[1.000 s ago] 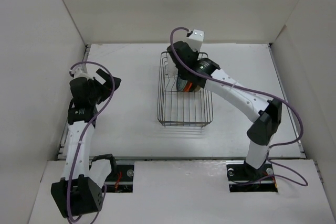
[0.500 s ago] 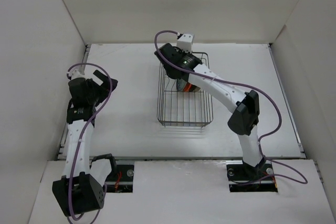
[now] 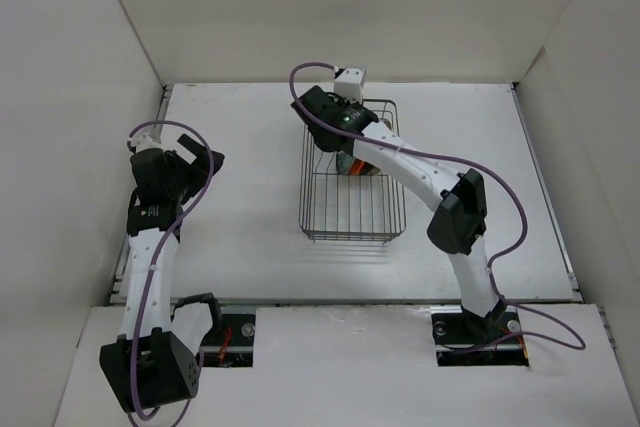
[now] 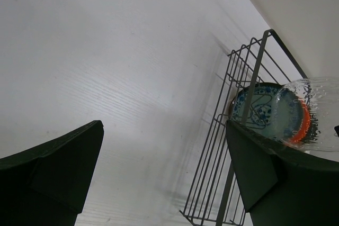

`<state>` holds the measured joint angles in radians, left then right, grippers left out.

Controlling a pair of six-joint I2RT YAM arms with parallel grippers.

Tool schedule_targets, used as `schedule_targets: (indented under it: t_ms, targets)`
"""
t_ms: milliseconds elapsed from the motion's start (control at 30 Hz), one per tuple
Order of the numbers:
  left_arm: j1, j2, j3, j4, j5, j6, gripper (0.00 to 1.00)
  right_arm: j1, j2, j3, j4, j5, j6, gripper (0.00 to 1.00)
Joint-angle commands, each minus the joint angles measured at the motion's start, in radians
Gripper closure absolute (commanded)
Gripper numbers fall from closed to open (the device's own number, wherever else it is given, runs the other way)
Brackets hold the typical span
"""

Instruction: Load the plates into the dish rack

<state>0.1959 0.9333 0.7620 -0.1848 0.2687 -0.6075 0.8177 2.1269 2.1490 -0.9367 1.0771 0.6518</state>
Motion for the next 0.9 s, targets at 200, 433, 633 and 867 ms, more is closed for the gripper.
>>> schedule_targets:
  t_ms: [200, 433, 633, 867]
  targets:
    - [0.008, -0.007, 0.033, 0.016, 0.004, 0.000, 0.00, -0.008, 0.044, 0.029, 0.024, -0.023, -0.021, 1.00]
    - [0.017, -0.007, 0.033, 0.016, 0.004, 0.009, 0.00, -0.008, 0.053, 0.020, 0.067, -0.057, -0.050, 0.94]
    - [0.017, -0.007, 0.033, 0.016, 0.004, 0.009, 0.00, -0.008, 0.053, 0.020, 0.093, -0.086, -0.069, 0.67]
    - [0.017, -0.007, 0.033, 0.007, 0.004, 0.009, 0.00, -0.017, 0.042, 0.020, 0.093, -0.086, -0.078, 0.47]
